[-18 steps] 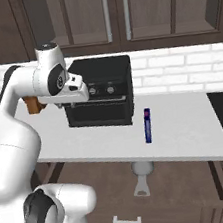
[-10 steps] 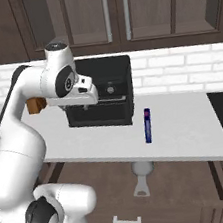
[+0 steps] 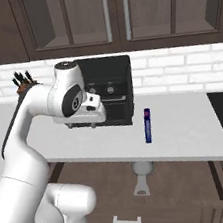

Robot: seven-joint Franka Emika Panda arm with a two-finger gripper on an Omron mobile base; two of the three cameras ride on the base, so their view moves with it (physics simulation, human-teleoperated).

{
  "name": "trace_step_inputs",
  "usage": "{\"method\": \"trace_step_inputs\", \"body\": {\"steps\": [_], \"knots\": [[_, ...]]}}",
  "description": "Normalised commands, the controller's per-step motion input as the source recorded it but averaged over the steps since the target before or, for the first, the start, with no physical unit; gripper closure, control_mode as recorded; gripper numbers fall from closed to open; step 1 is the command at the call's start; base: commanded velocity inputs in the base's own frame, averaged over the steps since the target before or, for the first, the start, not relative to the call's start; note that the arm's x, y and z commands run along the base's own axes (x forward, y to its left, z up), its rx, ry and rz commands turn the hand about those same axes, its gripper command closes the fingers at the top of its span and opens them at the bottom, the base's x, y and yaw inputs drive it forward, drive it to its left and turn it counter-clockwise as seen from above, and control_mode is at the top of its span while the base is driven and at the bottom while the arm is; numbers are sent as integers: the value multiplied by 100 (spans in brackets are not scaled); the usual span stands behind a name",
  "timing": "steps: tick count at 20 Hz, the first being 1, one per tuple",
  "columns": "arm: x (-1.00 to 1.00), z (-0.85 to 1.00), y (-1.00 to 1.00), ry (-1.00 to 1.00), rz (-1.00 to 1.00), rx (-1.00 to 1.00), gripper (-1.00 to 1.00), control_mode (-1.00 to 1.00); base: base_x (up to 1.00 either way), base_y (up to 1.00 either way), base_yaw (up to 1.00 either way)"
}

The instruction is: Pick the measuring cup from the drawer and place it on the counter.

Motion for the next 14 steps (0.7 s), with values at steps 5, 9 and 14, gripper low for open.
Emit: {"method": "trace_step_inputs", "body": {"steps": [5, 9, 14], "knots": [[-38, -93, 0, -4, 0, -5, -100, -100, 0, 0, 0], [-26, -79, 4, -6, 0, -3, -100, -100, 0, 0, 0], [-16, -65, 9, -5, 0, -3, -100, 100, -4, 1, 0]]}}
